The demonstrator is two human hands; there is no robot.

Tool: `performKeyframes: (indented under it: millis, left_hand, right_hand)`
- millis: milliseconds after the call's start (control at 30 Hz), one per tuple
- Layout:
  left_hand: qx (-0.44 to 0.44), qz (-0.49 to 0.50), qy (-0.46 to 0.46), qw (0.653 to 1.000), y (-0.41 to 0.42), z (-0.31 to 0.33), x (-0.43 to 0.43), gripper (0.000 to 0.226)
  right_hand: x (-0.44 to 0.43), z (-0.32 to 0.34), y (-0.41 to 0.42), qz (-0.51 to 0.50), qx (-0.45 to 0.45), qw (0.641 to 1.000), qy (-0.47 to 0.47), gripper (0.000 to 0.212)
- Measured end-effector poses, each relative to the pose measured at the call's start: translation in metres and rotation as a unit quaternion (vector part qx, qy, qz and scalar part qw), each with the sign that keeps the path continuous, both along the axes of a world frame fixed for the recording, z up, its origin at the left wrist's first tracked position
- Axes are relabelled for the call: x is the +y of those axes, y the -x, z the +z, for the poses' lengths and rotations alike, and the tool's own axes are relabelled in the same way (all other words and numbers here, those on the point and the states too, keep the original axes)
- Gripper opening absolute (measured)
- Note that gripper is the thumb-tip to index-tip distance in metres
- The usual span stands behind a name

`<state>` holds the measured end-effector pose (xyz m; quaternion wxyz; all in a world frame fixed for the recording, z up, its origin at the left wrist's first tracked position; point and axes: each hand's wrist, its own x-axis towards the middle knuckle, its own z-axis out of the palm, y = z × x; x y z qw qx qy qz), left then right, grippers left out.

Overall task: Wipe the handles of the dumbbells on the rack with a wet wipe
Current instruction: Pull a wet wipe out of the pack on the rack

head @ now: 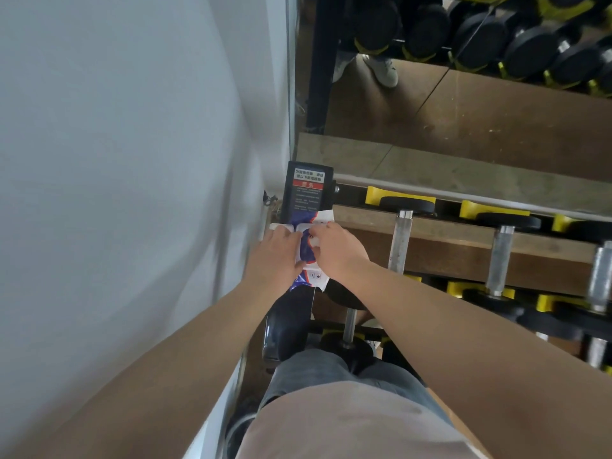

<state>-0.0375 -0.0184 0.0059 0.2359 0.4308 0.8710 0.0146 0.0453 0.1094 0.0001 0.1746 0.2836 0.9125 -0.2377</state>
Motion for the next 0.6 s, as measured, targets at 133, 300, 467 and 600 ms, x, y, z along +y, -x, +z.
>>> performKeyframes:
  millis: [133, 300, 467, 600]
  left_hand:
    - [0.02, -0.002, -0.002, 1.0, -0.002, 0.003, 0.001, 0.059]
    - [0.016, 0.009, -0.021, 1.0, -0.003, 0.003, 0.0, 0.059]
    - [-0.04, 0.05, -0.039, 0.997, -0.003, -0.001, -0.002, 0.058]
    - [-0.079, 0.071, -0.074, 0.992, -0.001, -0.001, -0.002, 0.05]
  right_hand:
    - [0.001, 0.003, 0.009, -0.047, -0.022, 0.999, 0.012, 0.027]
    - [-0.007, 0.019, -0.012, 0.03, 0.02, 0.999, -0.008, 0.023]
    - [-0.012, 0.021, -0.045, 0.075, 0.021, 0.997, 0.026, 0.023]
    - [-0.01, 0.016, -0.051, 0.061, 0.008, 0.998, 0.026, 0.021]
